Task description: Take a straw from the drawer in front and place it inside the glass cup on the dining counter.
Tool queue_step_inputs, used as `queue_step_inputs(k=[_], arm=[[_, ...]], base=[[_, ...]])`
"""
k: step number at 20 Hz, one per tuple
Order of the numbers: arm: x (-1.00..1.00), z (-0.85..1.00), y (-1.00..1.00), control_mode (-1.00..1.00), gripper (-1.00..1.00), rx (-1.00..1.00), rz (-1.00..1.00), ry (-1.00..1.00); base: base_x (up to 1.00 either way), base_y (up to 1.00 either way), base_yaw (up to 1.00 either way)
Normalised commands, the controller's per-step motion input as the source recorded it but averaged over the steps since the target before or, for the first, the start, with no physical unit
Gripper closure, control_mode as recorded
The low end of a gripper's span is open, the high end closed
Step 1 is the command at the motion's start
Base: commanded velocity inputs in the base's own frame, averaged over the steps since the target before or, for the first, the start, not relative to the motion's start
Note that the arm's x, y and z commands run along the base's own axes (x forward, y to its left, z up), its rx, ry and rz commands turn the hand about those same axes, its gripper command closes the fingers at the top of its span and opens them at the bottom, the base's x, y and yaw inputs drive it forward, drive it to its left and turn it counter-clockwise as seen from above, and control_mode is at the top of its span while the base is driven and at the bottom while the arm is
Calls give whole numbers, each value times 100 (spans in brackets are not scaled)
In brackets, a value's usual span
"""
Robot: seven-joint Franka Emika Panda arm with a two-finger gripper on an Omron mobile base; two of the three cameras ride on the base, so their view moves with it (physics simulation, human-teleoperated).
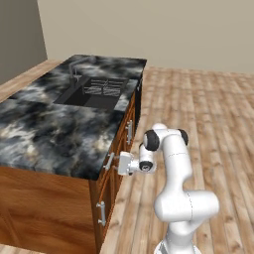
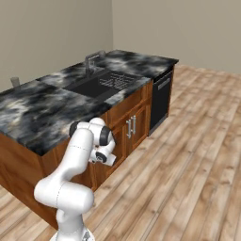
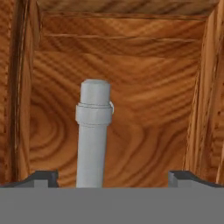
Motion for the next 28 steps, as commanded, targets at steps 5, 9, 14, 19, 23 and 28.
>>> queue_step_inputs(k=[5,9,14,19,23,28], arm=[[16,-1,11,-100,-100,0,0,-7],[5,0,10,-100,-100,0,0,-11],[0,0,10,-100,-100,0,0,-10],[2,0,17,-100,-100,0,0,-5],[11,0,37,-100,-100,0,0,0],[22,0,51,-100,-100,-3,-3,0]], base=[[0,0,0],[0,0,0],[0,0,0],[0,0,0],[0,0,0],[0,0,0]])
